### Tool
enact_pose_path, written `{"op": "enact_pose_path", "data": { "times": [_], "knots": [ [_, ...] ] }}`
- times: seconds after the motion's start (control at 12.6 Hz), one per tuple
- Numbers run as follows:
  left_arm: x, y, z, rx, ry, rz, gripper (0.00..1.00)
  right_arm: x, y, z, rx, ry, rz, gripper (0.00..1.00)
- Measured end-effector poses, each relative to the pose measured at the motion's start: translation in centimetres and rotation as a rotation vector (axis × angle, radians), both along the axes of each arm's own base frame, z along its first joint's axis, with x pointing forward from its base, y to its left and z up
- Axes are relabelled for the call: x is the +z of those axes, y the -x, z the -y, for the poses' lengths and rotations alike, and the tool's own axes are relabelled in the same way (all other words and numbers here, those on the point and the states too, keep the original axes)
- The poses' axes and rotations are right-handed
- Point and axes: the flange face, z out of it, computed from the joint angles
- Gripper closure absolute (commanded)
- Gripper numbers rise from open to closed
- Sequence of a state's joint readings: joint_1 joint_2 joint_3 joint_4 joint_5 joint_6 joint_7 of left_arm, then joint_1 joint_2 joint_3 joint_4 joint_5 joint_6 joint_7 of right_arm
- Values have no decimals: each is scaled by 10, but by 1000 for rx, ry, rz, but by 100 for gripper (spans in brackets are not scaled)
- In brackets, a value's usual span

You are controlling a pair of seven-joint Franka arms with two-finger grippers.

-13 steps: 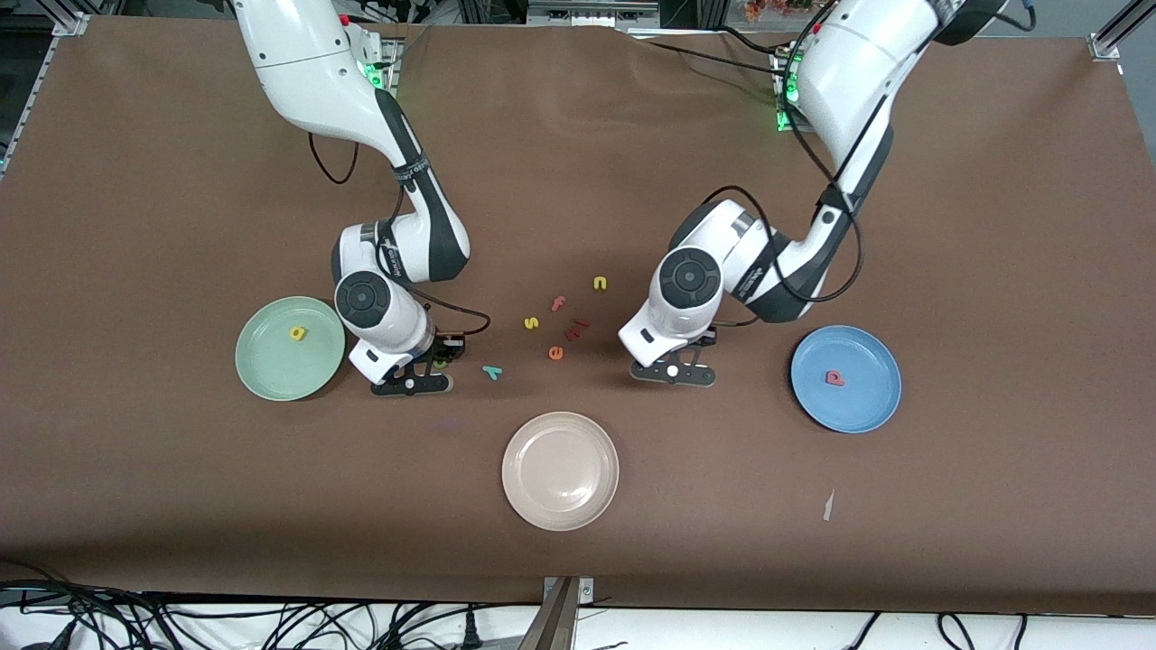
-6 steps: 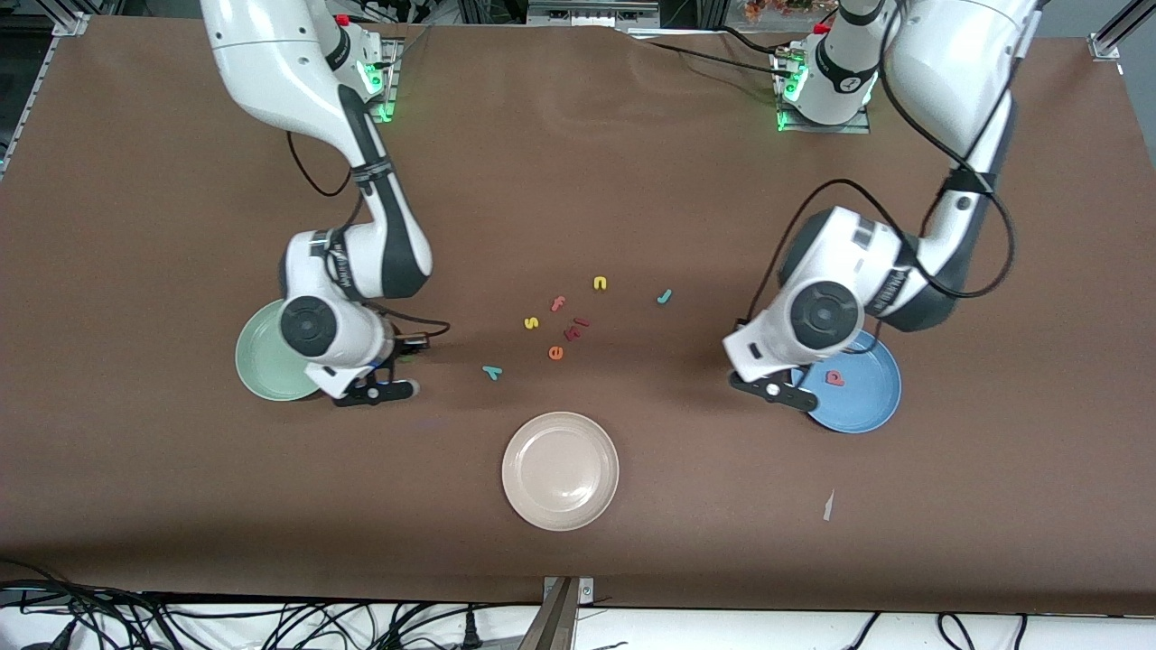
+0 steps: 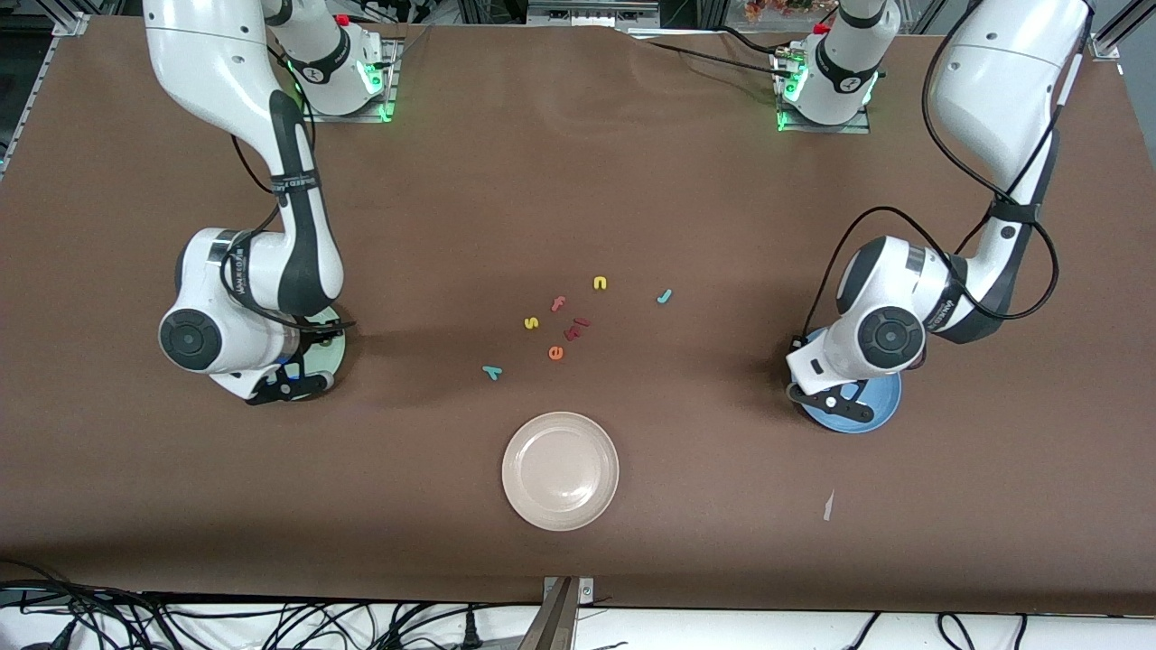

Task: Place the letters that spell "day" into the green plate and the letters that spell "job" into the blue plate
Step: 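Drop the green d on the green plate while the left drops blue o, then grasp the cyan y with the right gripper while the left grasps teal r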

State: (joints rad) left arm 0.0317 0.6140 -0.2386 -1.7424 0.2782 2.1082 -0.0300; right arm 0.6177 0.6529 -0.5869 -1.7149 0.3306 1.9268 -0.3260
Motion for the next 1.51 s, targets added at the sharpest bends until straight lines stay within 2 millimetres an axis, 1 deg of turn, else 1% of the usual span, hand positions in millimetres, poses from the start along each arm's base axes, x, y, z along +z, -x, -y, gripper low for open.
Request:
{"op": "enact_pose_path", "data": {
  "times": [0.08,0.16,0.24,0.32,0.56,0.64,0.71,0.79,0.87,1.03,1.11,1.19,1.27,1.35,1.43,1.51],
  "knots": [
    [-9,4,-5,3,10,7,100,-7,5,11,0,-5,0,94],
    [-13,6,-5,1,15,10,90,-13,9,20,-19,-24,8,73],
    [-13,7,-2,-4,18,11,34,-16,13,28,-41,-45,21,1],
    [-12,7,1,-8,22,13,0,-16,16,33,-57,-60,32,0],
    [-6,5,6,-24,29,27,0,-2,16,33,-100,-72,51,0],
    [1,4,12,-34,35,39,0,2,15,29,-106,-74,57,0],
    [11,5,25,-52,43,46,0,6,15,21,-108,-76,63,0],
    [25,10,43,-67,46,37,0,10,14,6,-115,-74,72,0],
    [38,18,62,-63,42,26,0,15,13,-16,-128,-66,82,0],
    [63,35,103,-14,30,19,0,25,13,-72,-171,-49,112,0],
    [72,46,127,27,26,21,0,27,13,-103,-197,-65,123,0],
    [78,58,151,77,26,26,0,27,12,-135,-230,-84,132,0],
    [80,69,173,122,25,30,0,24,11,-161,-263,-88,147,0],
    [79,79,190,162,22,31,0,17,9,-182,-289,-83,167,0],
    [76,88,202,196,16,31,0,9,7,-198,-300,-79,186,0],
    [71,94,211,218,9,26,0,-1,6,-210,-297,-79,205,0]
  ]
}}
